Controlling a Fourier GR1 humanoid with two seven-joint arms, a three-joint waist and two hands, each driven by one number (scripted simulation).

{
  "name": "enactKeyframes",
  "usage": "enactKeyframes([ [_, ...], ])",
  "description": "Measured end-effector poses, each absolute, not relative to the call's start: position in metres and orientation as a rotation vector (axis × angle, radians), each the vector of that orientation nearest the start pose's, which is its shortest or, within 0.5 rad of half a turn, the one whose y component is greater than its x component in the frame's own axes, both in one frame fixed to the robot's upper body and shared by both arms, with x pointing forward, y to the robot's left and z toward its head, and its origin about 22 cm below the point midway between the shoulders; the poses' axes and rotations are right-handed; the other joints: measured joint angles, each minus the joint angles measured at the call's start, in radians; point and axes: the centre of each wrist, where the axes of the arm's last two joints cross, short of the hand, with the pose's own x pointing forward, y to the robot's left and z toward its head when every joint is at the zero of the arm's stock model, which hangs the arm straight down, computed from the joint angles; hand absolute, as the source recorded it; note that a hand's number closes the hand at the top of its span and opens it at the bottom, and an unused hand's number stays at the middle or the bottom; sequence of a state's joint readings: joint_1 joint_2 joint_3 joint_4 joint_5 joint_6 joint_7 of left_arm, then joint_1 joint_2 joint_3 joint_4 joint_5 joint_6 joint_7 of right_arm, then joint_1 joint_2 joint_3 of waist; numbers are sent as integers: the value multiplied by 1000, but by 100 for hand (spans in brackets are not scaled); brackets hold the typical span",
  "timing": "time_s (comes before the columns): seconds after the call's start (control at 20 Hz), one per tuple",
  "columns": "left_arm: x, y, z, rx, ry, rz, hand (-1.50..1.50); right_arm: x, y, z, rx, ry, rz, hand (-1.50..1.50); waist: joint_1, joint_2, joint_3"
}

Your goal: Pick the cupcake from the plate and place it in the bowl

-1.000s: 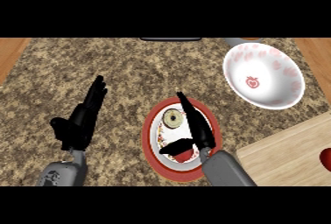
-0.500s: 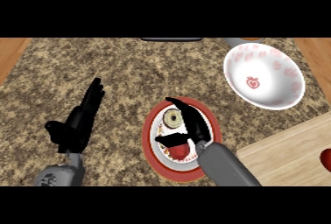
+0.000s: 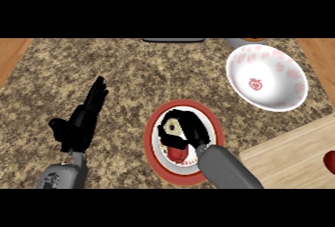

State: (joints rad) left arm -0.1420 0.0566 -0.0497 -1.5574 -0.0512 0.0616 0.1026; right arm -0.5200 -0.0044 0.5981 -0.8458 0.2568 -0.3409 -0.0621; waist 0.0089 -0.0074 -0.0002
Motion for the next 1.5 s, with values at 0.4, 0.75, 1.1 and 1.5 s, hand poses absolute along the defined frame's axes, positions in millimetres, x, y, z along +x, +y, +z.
enactKeyframes([
  [0.4, 274, 211, 32, 57, -1591, -118, 0, 310, -63, -26, -289, -1499, 612, 150, -1, 5, 0],
  [0.75, 274, 217, 30, 59, -1593, -118, 0, 329, -45, 26, -420, -1665, 387, 150, -3, 5, 0],
  [1.1, 274, 220, 30, 76, -1585, -102, 0, 332, -28, 80, -618, -1824, 366, 150, -25, -4, -1],
  [1.5, 270, 219, 28, 77, -1575, -98, 0, 340, -21, 171, -824, -1791, 350, 150, -25, -4, -1],
])
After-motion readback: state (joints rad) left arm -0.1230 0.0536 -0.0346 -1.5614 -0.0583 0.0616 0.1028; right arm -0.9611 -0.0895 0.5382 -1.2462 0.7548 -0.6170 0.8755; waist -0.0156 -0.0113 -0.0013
